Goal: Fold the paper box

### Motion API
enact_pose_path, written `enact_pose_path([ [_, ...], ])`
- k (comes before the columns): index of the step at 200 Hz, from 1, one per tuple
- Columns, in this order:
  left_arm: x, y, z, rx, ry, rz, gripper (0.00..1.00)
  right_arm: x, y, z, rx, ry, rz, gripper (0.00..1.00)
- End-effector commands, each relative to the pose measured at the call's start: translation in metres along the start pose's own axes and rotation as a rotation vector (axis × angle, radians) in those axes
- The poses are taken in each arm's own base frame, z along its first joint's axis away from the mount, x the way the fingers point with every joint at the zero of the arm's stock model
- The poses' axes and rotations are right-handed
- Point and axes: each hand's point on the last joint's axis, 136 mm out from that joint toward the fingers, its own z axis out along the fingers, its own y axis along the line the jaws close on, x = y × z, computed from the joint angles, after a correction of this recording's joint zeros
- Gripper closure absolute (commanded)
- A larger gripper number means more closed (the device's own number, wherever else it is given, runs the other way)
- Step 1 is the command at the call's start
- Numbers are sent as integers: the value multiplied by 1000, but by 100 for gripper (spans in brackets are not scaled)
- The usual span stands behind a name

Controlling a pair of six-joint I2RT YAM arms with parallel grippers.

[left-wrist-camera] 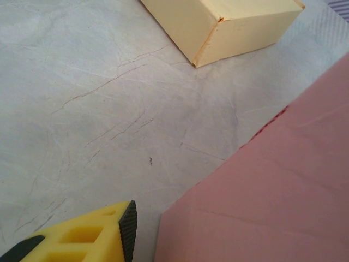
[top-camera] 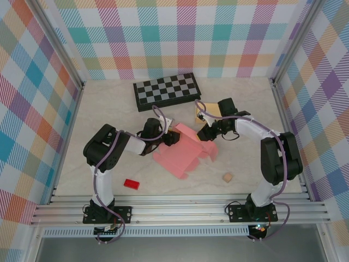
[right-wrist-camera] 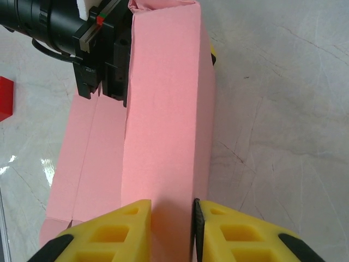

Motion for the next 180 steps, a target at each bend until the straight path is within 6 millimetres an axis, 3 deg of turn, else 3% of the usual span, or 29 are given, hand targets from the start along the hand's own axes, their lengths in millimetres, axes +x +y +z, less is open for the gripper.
enact_pose_path([
  [1,-17,3,7,-9,-64,-28,62,23,6,8,-50,79,42,74],
  [40,-15,19,7,-181,-89,-59,87,23,2,9,-33,88,54,74],
  [79,-10,25,5,-349,-72,7,86,19,0,6,-10,82,67,74],
  [112,-7,22,6,-394,-37,70,76,17,-2,7,6,85,89,73],
  [138,-12,14,1,-363,-41,108,57,21,-10,8,46,102,102,73],
  [180,-23,-3,-29,-273,-79,157,49,19,-12,6,68,103,94,73],
])
